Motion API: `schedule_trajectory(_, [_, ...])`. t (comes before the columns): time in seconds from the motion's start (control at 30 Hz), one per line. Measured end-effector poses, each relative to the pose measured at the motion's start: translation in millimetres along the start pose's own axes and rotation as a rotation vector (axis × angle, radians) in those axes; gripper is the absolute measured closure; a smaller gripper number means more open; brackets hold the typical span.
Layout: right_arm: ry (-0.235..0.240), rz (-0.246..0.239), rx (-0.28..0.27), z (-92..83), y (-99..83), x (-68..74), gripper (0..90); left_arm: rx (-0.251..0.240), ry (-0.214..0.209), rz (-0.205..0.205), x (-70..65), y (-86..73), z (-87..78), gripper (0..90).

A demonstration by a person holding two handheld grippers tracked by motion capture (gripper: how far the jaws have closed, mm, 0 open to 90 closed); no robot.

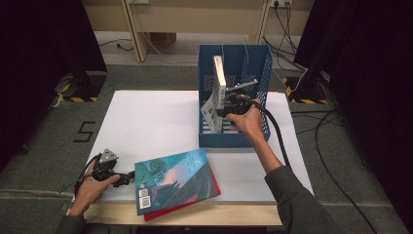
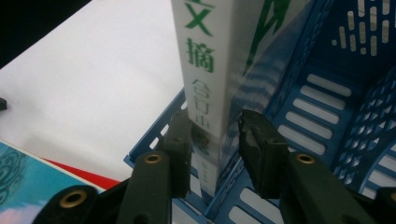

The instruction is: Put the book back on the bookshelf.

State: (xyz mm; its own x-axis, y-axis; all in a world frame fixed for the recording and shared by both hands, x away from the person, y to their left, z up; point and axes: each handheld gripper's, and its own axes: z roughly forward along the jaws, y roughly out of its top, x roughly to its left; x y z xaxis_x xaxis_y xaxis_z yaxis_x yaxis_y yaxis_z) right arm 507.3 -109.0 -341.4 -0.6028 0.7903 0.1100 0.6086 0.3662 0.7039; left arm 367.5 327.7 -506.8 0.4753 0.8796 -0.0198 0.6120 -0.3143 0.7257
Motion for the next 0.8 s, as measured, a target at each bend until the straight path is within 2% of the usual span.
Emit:
schedule_trajectory(0.13, [-0.002, 0.0, -0.017, -2.9, -6.1, 0.9, 68.3, 0.0, 0.0, 0.001, 0.0, 0.0, 0.0, 0.0])
schedule_trajectory(0.23, [-0.01, -0.018, -0.037, -4.7, -10.9, 3.2, 69.2, 0.0, 0.0, -0.002, -0.2, -0.1, 0.0, 0.0])
schedule_trajectory(0.4, [-0.008, -0.047, -0.035, -10.1, -18.9, 8.0, 70.8, 0.0, -0.001, 0.0, 0.0, 0.0, 0.0, 0.0])
schedule_trajectory(0.5, [0.016, -0.029, -0.05, -9.3, -22.0, 8.0, 70.8, -0.001, -0.001, 0.0, -0.1, 0.0, 0.0, 0.0])
schedule_trajectory(0.67, [0.028, -0.042, -0.069, -8.4, -25.6, 8.2, 70.0, 0.0, 0.0, 0.0, -0.1, 0.0, -0.1, 0.0])
schedule_trajectory(0.73, [0.031, -0.063, -0.054, -7.0, -26.1, 9.2, 69.8, 0.0, 0.0, 0.0, -0.1, 0.0, -0.1, 0.0])
schedule_trajectory(0.8, [0.033, -0.093, -0.004, -1.7, -29.5, 10.7, 69.8, 0.0, 0.0, 0.0, -0.1, 0.0, -0.1, 0.0])
